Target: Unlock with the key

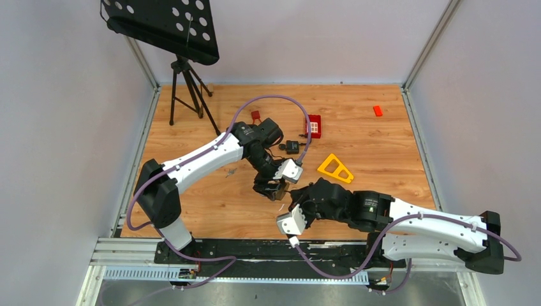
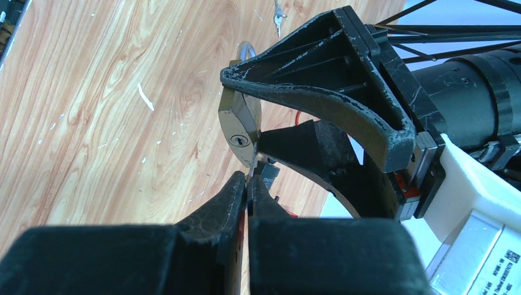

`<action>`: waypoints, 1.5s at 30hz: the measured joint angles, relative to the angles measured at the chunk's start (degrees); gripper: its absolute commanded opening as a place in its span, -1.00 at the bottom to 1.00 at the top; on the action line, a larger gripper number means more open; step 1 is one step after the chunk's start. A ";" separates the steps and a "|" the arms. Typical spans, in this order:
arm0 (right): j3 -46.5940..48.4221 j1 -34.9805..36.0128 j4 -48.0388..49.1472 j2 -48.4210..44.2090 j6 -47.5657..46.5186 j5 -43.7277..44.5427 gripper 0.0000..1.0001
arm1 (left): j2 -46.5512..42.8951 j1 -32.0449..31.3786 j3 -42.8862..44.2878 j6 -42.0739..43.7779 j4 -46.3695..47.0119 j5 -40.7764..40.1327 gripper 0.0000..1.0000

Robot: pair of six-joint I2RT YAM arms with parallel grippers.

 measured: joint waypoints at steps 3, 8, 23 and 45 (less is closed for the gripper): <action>-0.04 0.00 -0.09 -0.20 0.02 0.00 -1.00 | 0.00 0.00 0.00 -0.11 0.00 -0.07 -1.00; -0.72 0.00 -0.11 -0.20 0.02 0.37 -1.00 | 0.00 0.00 0.00 -0.46 0.00 -0.11 -1.00; -2.12 0.00 0.50 0.59 0.00 0.85 -1.00 | 0.00 0.00 0.00 -0.66 -0.02 -0.09 -1.00; -2.47 0.00 2.03 1.51 -0.20 2.23 -1.00 | 0.00 0.00 0.00 -0.96 -0.04 -0.09 -1.00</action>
